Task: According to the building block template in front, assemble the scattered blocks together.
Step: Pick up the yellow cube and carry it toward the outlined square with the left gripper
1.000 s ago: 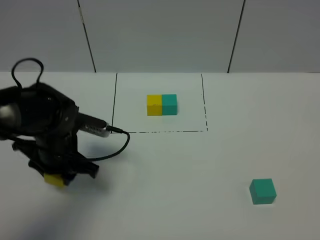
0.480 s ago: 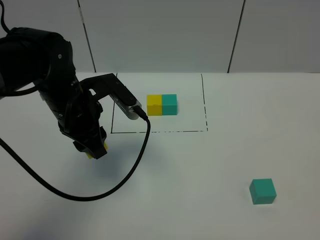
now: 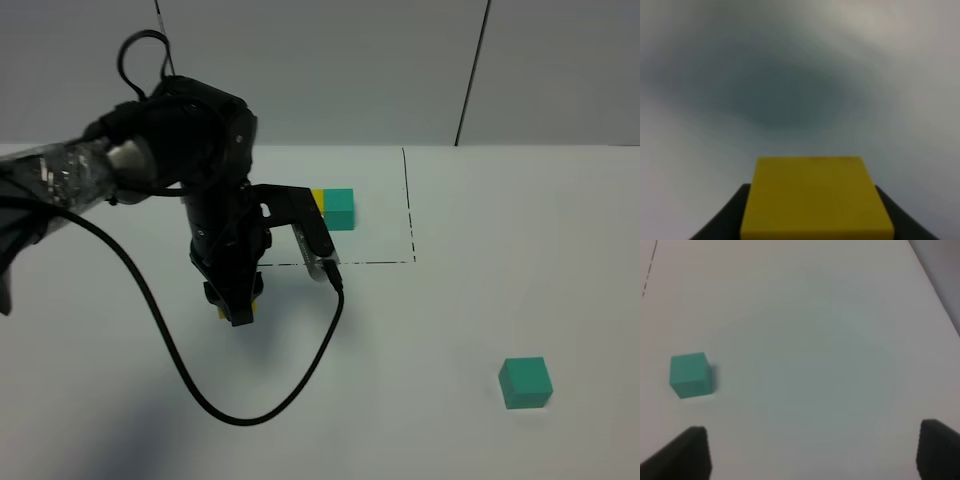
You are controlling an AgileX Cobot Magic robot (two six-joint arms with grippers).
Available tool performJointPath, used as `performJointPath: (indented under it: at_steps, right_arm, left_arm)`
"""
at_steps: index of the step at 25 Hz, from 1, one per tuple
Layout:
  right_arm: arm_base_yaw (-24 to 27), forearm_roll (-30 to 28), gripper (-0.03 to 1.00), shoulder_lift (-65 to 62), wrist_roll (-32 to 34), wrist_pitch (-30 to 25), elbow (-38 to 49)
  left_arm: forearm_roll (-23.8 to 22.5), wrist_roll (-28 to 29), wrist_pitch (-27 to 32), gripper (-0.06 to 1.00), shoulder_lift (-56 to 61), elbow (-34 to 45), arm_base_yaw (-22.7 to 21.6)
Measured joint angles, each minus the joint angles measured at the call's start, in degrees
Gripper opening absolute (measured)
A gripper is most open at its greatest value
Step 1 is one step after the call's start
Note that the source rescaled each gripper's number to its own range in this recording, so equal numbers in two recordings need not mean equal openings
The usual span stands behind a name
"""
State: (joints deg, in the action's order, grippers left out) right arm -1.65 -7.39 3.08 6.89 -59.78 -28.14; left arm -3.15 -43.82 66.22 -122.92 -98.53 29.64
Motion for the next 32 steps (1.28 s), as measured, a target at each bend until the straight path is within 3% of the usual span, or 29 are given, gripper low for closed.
performJointPath:
  at_steps: [5,11,21,32]
  right_arm:
    - [0.0,0.0,0.67,0.0,0.0,0.0,0.0]
    - [0.0,0.0,0.67,0.0,0.0,0.0,0.0]
    - [0.0,0.0,0.67,0.0,0.0,0.0,0.0]
    - [0.0,0.0,0.67,0.0,0.0,0.0,0.0]
  left_arm:
    - [1.6,-4.2,0.3,0.01,-6.6,-6.9,2.5]
    - [5.7,-8.3,0.1,0.01,-11.9,-8.8,3.4]
    - [5.5,-9.6,-3.3,0.01,-13.4,-11.4,4.4]
    - [3.5,-8.4,-1.8,0.01,-18.5,-18.5,7.7]
